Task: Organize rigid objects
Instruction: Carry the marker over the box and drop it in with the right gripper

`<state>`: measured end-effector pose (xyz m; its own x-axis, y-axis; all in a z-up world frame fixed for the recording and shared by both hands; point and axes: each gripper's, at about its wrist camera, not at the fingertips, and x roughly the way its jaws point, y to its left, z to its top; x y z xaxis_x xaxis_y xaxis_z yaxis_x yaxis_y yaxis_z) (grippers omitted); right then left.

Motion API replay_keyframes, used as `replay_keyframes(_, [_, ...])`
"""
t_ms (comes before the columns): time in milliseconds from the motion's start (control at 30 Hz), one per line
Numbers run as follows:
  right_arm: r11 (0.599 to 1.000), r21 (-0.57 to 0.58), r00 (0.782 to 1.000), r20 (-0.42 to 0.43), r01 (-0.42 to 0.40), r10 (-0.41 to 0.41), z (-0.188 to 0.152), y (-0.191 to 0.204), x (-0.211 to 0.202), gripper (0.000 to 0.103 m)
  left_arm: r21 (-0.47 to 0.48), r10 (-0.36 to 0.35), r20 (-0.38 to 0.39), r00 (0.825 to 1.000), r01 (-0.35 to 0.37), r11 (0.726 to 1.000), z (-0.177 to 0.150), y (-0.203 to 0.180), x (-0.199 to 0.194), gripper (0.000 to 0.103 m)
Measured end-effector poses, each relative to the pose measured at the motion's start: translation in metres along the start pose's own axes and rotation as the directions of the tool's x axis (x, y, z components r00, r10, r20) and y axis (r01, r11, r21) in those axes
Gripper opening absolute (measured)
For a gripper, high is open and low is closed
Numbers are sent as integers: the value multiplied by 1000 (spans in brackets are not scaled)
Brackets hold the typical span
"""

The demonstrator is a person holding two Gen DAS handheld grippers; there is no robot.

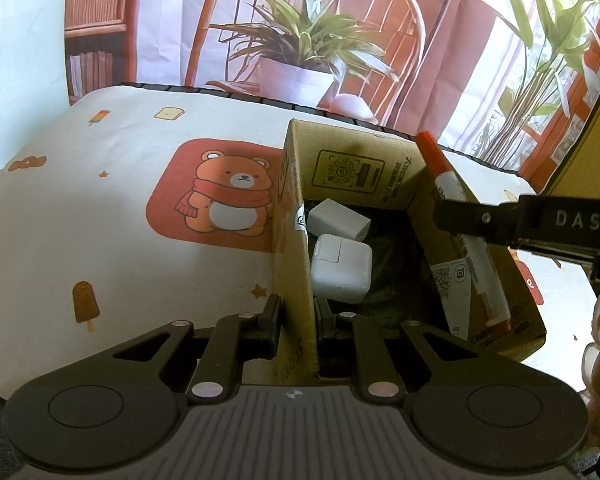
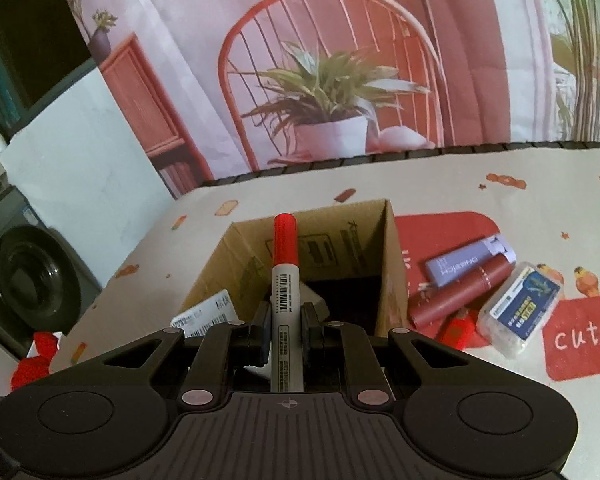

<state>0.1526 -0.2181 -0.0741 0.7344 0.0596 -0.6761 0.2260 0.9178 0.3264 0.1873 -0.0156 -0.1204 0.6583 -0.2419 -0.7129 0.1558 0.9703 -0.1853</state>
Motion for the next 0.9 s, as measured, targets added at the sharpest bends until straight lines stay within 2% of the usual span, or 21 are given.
replay_keyframes(300, [999, -38, 999, -33, 38, -40, -7, 3, 6, 14, 0, 0, 0, 1000, 0, 1000, 0, 0, 0, 18])
replay_keyframes(500, [989, -132, 996, -49, 71, -78, -11, 16, 12, 14, 1, 0, 1, 1000, 0, 1000, 0, 0, 0, 18])
replay_keyframes(600, [970, -216, 990, -57, 113, -128, -12, 26, 17, 14, 1, -1, 1, 1000, 1, 1000, 0, 0, 0, 18])
replay_keyframes(800, [908, -382, 973, -81, 172, -218, -15, 42, 34, 14, -1, -2, 3, 1000, 2, 1000, 0, 1, 0, 18])
replay_keyframes(900, [897, -407, 968, -97, 174, -232, -12, 44, 40, 15, -1, -3, 4, 1000, 3, 1000, 1, 0, 0, 18])
